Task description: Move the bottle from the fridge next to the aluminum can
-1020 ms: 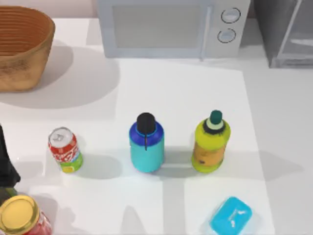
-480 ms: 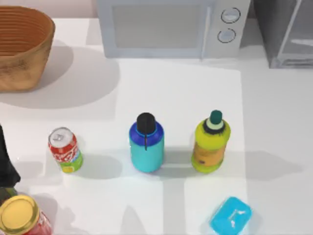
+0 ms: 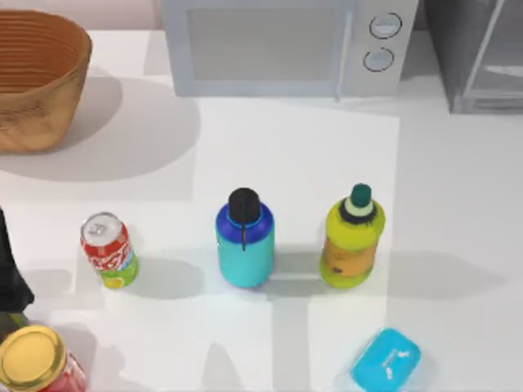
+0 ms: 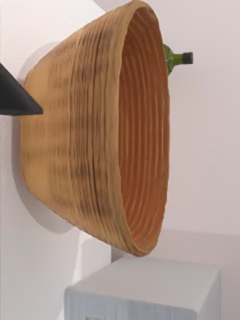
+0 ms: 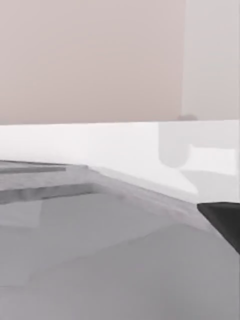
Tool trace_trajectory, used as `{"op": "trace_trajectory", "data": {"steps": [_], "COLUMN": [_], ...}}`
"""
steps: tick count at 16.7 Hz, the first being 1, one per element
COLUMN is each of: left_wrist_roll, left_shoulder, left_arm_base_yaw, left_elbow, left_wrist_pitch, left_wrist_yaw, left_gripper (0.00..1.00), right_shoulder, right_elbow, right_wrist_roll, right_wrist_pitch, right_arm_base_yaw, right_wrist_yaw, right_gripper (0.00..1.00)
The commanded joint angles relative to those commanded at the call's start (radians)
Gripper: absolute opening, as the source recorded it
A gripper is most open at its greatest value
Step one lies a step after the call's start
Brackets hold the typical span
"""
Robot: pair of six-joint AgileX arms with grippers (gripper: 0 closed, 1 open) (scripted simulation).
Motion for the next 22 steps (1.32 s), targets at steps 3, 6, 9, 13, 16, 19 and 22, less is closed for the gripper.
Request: {"op": "trace_trajectory", "data": {"steps": [3, 6, 9, 13, 16, 19, 22], "left_wrist_roll": [0.000, 0.000, 0.000, 0.000, 0.000, 0.000, 0.000], "left_shoulder": [0.000, 0.000, 0.000, 0.000, 0.000, 0.000, 0.000], "left_arm_base_yaw": [0.000, 0.000, 0.000, 0.000, 0.000, 0.000, 0.000], "left_elbow": [0.000, 0.000, 0.000, 0.000, 0.000, 0.000, 0.000], "left_wrist_pitch": [0.000, 0.000, 0.000, 0.000, 0.000, 0.000, 0.000], "left_wrist_yaw": [0.000, 0.000, 0.000, 0.000, 0.000, 0.000, 0.000], "left_gripper": [1.00, 1.00, 1.00, 1.00, 1.00, 1.00, 1.00], "right_shoulder": [-0.007, -0.014, -0.037, -0.089, -0.140, -0.187, -0.216], "right_elbow": [-0.008, -0.020, -0.059, -0.142, -0.213, -0.275, -0.311], "right_wrist_roll": [-0.003, 0.026, 0.116, 0.292, 0.435, 0.558, 0.627], "right_wrist_pitch": [0.003, 0.020, 0.070, 0.169, 0.251, 0.321, 0.361], "right_arm_base_yaw": [-0.012, 0.022, 0.147, 0.421, 0.646, 0.818, 0.900], "right_wrist_yaw": [-0.002, 0.029, 0.128, 0.329, 0.497, 0.639, 0.717], "right_gripper": [1.00, 1.00, 1.00, 1.00, 1.00, 1.00, 1.00]}}
